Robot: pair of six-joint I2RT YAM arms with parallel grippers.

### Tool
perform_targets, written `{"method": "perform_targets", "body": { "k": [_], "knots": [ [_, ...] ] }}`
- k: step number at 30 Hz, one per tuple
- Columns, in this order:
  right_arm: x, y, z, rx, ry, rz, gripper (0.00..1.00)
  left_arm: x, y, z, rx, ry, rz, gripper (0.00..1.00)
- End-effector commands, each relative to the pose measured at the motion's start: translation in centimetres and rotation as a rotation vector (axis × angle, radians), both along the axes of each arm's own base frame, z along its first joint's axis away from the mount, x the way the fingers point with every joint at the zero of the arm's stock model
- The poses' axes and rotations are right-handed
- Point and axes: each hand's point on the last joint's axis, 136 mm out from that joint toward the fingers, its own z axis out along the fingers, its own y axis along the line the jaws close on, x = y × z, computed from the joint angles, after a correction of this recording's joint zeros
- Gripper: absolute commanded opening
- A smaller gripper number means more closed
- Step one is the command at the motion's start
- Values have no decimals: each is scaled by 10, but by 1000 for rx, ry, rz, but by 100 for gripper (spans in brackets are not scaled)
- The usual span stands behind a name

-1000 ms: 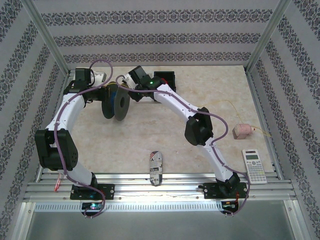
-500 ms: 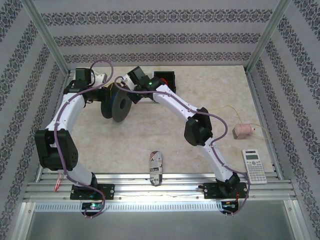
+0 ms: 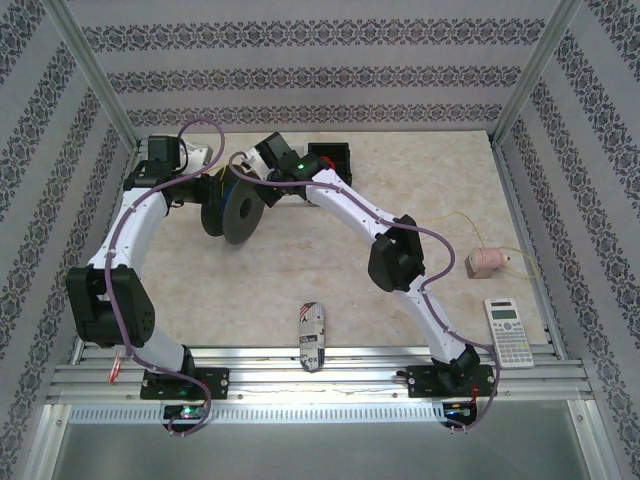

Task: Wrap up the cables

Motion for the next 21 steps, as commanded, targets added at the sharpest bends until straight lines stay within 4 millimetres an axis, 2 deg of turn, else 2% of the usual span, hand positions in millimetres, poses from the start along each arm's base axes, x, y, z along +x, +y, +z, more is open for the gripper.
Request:
{"method": "perform_targets", "body": {
  "k": [1, 12, 21],
  "knots": [
    [-3, -3, -12, -12, 33, 3, 0, -13, 0, 7, 19, -3, -9, 35],
    [-14, -7, -20, -34, 63, 16, 0, -18, 0, 10, 9, -28, 3, 45],
    [-17, -7, -22, -35, 71, 29, 0, -6, 1, -17, 10, 11, 7, 46]
  ]
}}
